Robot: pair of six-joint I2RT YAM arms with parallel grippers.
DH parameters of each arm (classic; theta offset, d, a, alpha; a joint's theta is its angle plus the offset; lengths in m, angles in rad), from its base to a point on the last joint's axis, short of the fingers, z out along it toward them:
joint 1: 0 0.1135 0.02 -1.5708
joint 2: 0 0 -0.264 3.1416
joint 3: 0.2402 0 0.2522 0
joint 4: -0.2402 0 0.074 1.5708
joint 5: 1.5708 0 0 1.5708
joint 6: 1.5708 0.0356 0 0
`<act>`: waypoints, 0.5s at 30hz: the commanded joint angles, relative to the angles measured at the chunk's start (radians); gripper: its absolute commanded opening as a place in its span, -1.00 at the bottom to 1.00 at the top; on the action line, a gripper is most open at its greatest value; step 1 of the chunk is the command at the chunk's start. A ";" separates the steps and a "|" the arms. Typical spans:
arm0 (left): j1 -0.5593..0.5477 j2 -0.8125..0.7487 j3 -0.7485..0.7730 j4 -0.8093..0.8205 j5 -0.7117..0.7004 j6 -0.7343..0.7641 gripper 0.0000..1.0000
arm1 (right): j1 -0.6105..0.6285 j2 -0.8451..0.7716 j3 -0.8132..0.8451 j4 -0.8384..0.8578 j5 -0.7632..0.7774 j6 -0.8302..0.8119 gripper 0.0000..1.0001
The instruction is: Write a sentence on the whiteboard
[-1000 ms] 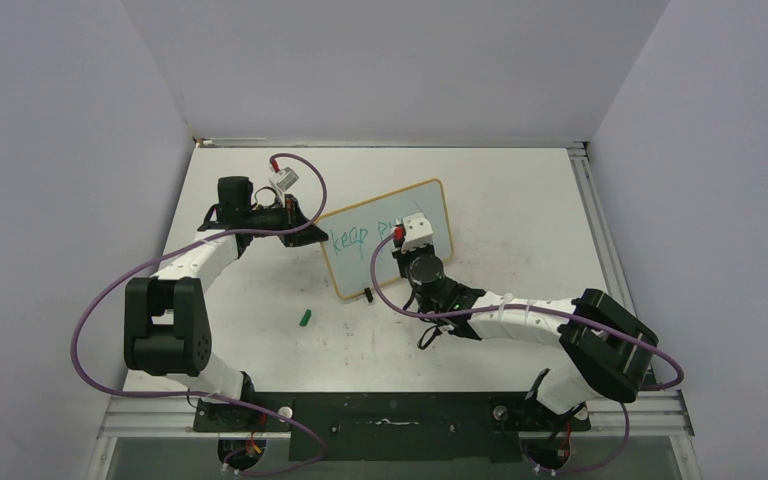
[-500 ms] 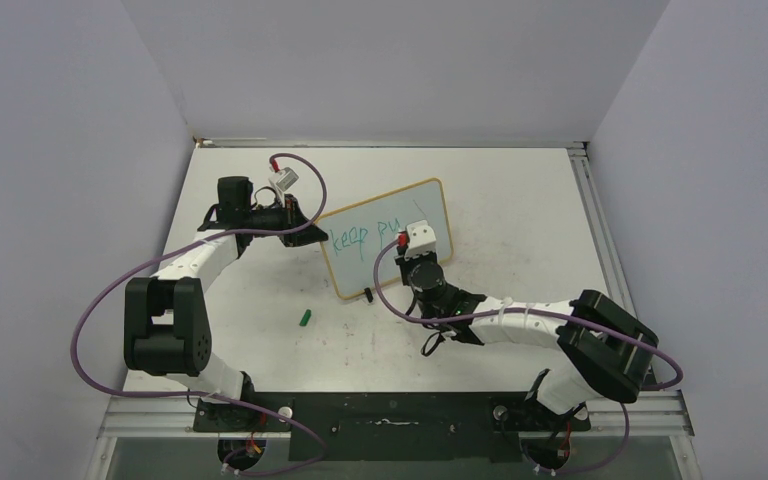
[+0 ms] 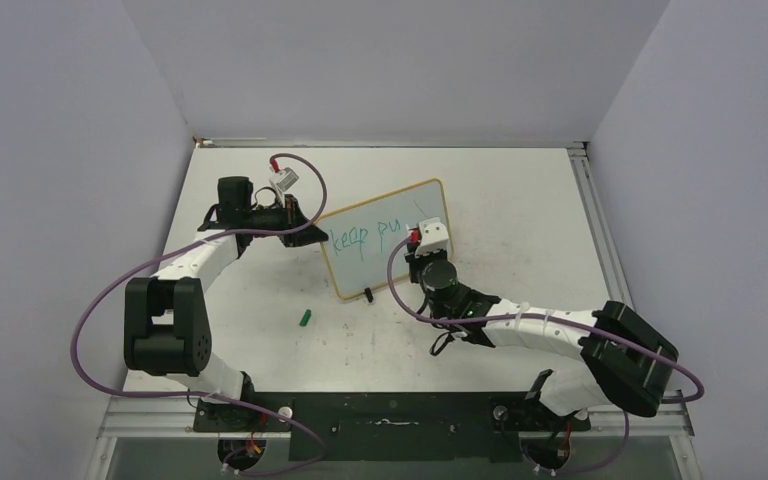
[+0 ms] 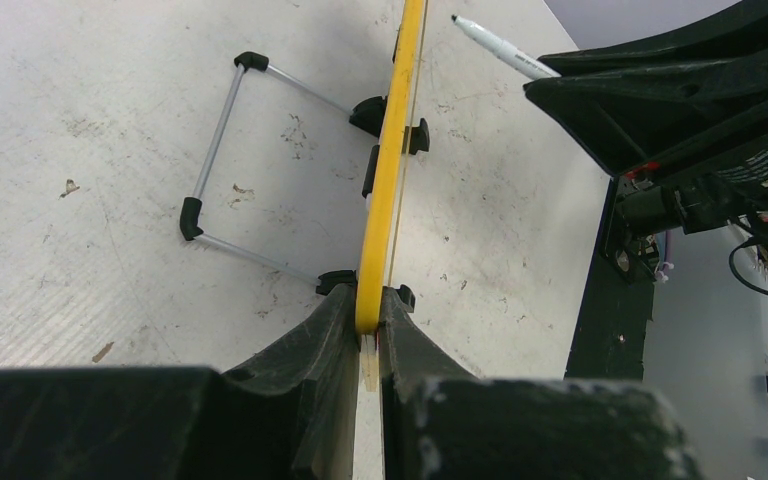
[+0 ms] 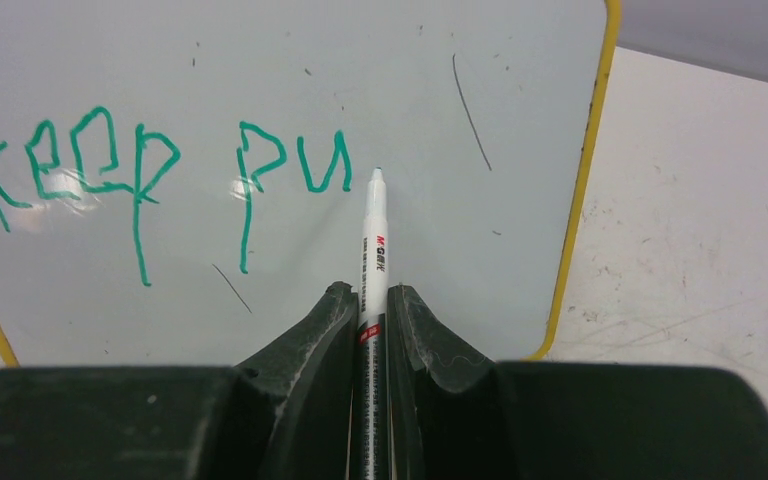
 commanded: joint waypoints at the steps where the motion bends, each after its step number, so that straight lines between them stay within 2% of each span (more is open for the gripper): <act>1: 0.004 -0.028 0.044 -0.006 -0.010 0.012 -1.00 | -0.021 -0.072 0.001 0.037 -0.033 -0.012 -0.89; 15: 0.004 -0.026 0.048 -0.018 -0.013 0.013 -1.00 | -0.082 -0.019 0.051 0.067 -0.103 -0.053 -0.89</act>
